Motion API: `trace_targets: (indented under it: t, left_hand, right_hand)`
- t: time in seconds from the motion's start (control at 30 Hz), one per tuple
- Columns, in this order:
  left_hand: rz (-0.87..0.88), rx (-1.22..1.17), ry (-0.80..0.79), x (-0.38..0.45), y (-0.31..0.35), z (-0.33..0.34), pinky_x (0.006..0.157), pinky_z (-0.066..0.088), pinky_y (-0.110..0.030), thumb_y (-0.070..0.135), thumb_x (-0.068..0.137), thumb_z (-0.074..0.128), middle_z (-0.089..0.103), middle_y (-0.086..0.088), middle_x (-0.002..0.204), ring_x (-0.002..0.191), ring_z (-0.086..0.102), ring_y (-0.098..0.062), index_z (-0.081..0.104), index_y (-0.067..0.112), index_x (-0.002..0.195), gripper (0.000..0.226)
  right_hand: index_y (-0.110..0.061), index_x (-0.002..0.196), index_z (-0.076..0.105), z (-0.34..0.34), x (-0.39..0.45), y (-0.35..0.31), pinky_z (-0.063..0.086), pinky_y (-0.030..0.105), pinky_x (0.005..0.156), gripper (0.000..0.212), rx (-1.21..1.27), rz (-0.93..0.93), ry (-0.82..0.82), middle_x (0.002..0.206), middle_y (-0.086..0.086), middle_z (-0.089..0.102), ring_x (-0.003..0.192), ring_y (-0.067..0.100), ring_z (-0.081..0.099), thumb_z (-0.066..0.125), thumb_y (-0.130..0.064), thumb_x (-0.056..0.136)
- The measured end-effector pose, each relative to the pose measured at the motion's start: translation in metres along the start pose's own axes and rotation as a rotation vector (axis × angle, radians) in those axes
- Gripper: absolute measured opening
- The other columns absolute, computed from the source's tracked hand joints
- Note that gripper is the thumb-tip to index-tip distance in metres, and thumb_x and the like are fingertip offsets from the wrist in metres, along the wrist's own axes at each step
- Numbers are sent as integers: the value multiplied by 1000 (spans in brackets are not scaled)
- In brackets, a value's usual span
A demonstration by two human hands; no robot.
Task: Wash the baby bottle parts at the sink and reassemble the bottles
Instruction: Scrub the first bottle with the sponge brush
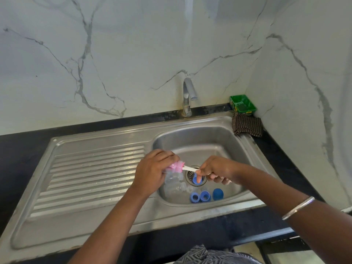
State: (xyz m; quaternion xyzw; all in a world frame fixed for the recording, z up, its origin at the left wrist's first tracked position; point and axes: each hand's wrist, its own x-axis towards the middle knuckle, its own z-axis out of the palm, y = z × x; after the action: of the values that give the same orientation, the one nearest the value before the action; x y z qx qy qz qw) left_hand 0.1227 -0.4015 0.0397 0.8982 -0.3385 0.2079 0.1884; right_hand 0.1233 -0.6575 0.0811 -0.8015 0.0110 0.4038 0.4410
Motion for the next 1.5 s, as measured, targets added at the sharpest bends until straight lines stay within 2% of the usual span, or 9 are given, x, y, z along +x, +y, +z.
trace_targets:
  t: [0.17,0.4,0.6,0.73,0.83,1.0,1.13,1.27,1.5]
  left_hand:
    - [-30,-27,-21,6,11,13,93,47,-30,-5,70,74,70,10,116,101,60,-16,73,22,115,52]
    - [-422,-383,-361,-6,-4,-7,77,47,-14,20,54,78,69,27,106,93,64,1,65,44,116,68]
    - [-629,-769,-701,1,-5,-10,68,46,-29,22,41,79,68,-2,86,75,62,-13,71,19,91,51]
    - [-634,-744,-736,6,5,0,66,47,-30,24,45,82,64,7,73,74,62,-15,65,23,75,34]
    - [-646,-496,-664,8,7,6,70,53,-30,28,47,83,67,14,89,82,64,-9,65,35,100,56]
    - [-364,-180,-425,7,2,5,66,44,-24,31,60,70,61,26,99,88,58,-6,51,50,120,66]
    - [-270,-128,-339,5,-6,7,78,52,-34,23,69,70,63,24,108,102,58,-12,58,44,119,56]
    - [-289,-135,-260,10,-15,7,84,51,-35,12,65,75,68,16,119,107,61,-18,64,38,121,62]
    - [-496,-201,-338,21,-22,25,79,46,-28,12,57,80,68,14,116,104,62,-17,61,37,121,71]
  right_hand:
    - [-13,88,80,17,1,-13,28,20,43,19,-145,-131,127,46,-10,46,39,5,35,62,-17,94]
    - [-50,124,58,8,-10,1,51,30,68,30,-1031,-420,499,103,-13,70,90,15,66,48,-37,98]
    - [-33,103,77,-3,-15,22,37,24,48,49,-1345,-921,859,65,-10,60,53,18,51,71,-1,67]
    - [-33,104,76,17,-5,25,43,26,47,43,-1344,-958,779,68,-10,62,56,18,57,69,-10,68]
    - [-36,104,69,25,0,25,38,26,49,23,-1274,-722,645,78,-8,66,66,20,65,63,-26,84]
    - [-47,102,71,6,5,31,43,30,62,14,-504,-284,337,75,-12,64,69,10,58,59,-46,94]
    - [-21,94,80,-8,9,43,36,30,62,12,-38,-208,166,61,-5,55,59,10,45,74,-30,88]
    - [-21,96,81,-25,10,58,35,21,57,12,12,-195,137,56,-10,55,54,6,43,74,-27,88]
    - [-62,88,69,-63,10,81,51,29,82,10,-258,-174,359,88,-23,73,88,-1,66,71,-52,84]
